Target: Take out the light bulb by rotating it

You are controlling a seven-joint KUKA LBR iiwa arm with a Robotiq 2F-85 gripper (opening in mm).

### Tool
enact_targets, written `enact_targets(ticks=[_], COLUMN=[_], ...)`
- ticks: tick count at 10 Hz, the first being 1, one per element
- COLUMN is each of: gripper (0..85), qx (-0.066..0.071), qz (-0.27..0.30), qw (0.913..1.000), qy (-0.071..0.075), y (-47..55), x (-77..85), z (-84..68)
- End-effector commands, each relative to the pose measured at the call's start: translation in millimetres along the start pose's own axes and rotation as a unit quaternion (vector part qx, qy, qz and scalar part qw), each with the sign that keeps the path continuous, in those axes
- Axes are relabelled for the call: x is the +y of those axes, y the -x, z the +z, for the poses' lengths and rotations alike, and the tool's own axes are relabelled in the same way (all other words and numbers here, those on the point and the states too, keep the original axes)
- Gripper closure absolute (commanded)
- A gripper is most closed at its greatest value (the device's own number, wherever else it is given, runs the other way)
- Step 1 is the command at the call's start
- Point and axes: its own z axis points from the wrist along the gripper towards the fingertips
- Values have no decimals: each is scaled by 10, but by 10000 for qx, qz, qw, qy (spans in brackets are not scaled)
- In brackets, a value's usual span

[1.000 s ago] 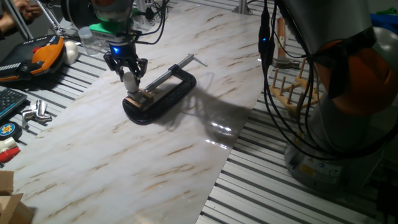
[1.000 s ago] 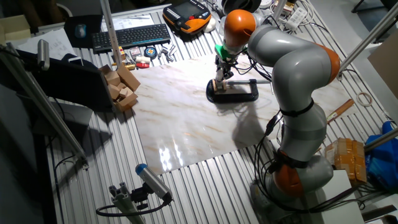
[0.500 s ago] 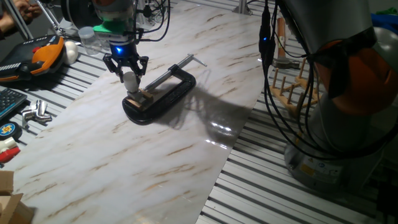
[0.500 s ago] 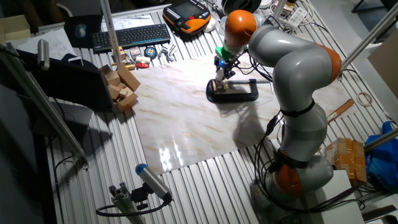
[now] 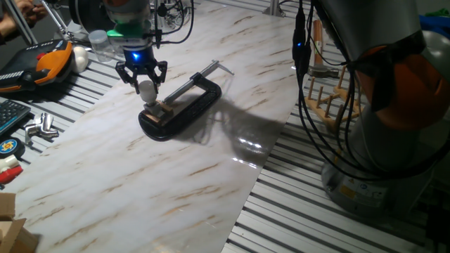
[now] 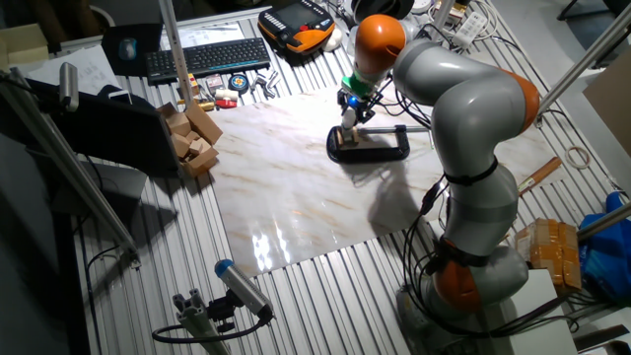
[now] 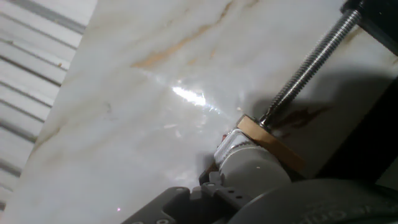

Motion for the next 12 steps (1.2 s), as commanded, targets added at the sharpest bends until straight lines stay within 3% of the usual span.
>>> enact_targets(ticks=[1,4,9,12], gripper=[850,850,850,850], qx=[10,55,31,-79], qz=[-82,-58,-51,7], qw=[10000,10000,10000,10000], qy=[-11,-11,-16,-13], y=[-1,1,-26,-191], x=[-1,19,101,222], z=[-1,-29,-235,-346])
